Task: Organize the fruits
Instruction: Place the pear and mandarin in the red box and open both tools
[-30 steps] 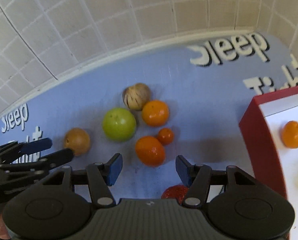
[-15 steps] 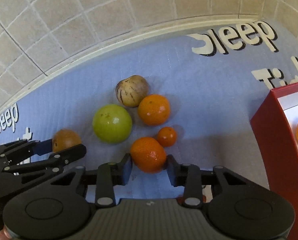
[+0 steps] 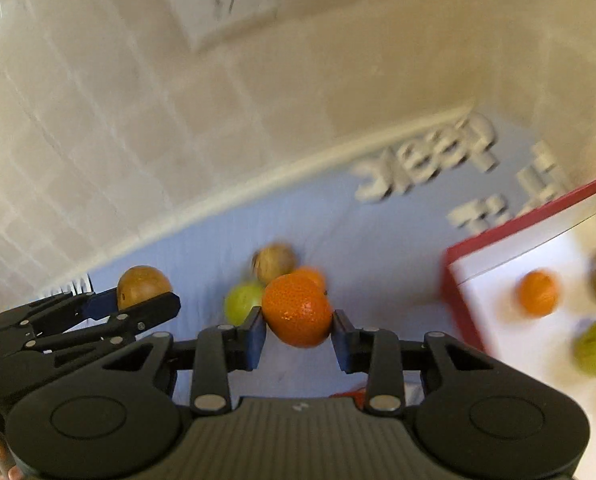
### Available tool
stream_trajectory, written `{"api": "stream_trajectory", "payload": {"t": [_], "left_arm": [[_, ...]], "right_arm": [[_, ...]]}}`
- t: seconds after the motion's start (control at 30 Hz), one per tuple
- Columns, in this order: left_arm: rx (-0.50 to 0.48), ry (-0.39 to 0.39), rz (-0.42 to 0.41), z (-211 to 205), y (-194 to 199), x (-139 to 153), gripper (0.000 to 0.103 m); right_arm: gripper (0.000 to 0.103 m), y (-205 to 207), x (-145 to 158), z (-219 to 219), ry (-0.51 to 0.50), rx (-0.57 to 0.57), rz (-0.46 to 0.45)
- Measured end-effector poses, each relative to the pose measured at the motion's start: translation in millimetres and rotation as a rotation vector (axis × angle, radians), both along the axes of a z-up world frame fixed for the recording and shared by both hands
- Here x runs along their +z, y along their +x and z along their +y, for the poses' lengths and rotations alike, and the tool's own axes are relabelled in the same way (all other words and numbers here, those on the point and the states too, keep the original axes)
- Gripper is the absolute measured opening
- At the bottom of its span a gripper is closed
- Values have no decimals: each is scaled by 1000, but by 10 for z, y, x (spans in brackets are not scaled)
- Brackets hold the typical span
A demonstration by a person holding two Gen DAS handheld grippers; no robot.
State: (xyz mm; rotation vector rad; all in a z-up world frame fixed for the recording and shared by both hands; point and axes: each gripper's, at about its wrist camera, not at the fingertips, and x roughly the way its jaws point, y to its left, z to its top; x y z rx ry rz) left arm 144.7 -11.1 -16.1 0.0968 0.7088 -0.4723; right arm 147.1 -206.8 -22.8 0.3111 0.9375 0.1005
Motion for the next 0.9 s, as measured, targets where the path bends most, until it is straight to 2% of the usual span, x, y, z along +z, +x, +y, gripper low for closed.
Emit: {"api": "stream_trajectory", "payload": {"t": [0.2,0.37,0.5,0.63,0.77,0.9], "left_arm": [[-155,-53,-102,-624,-67,559,48],[-320,-61,-108,-1338,-164,653,48],[-425,-31,-39,-1872,-255,395,48],[-486,15,97,-2251,-281,-19,48],[-519,76,177,-2425,-271,-384,48],[-535,96,223,-2507,-269,-540,48]], "right_arm": [[37,-392,601,-751,-4,-169,-135],[37,-754,746,-1453,-25,-353,-164],[37,-909,518,-1855,-53,-452,-85],[37,-1001,107,-2106,-7,-490,42],[37,-1061,-251,-2205,52,-501,126],[37,-1040,-439,-2152,66,-490,167]]}}
